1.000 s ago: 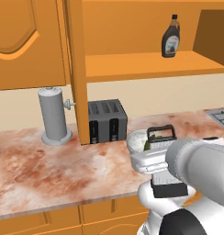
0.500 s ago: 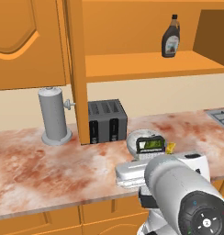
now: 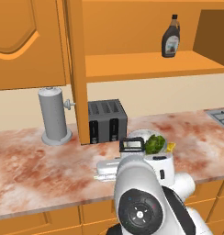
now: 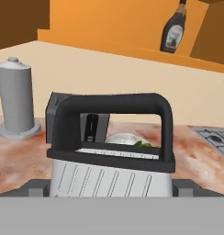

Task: Pick the cheese from the fridge and the cheese grater from the cabinet and place them next to the salad bowl.

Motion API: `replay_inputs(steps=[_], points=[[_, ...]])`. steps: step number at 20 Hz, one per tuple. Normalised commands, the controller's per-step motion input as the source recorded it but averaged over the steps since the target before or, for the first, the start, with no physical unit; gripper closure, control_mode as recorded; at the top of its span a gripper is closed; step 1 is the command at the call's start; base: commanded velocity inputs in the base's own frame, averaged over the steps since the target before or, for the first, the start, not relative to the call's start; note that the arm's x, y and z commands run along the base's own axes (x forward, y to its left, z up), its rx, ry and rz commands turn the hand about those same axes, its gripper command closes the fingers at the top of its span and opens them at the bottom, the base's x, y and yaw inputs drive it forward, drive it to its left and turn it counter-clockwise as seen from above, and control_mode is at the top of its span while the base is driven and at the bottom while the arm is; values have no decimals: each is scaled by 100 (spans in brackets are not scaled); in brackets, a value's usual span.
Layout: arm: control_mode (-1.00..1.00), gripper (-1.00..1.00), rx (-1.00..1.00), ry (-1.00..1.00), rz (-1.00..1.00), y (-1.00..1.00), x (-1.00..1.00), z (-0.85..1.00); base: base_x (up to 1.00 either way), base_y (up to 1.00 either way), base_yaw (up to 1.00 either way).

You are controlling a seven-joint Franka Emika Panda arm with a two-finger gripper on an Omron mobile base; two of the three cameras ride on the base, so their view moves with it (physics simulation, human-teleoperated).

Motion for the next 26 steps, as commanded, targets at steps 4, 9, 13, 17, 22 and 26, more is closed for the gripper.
replay_inputs(steps=[4,9,13,17,22,26], points=[[-100,100,0,-32,4,-17,16,-69,0,0,0],[-100,100,0,-21,8,-28,30,-34,0,0,0],[-100,100,0,-12,8,-28,40,-17,0,0,0],[-100,100,0,-15,10,-30,40,-29,0,0,0],[-100,100,0,-21,10,-24,35,-48,0,0,0],[-100,100,0,-22,7,-22,36,-59,0,0,0]])
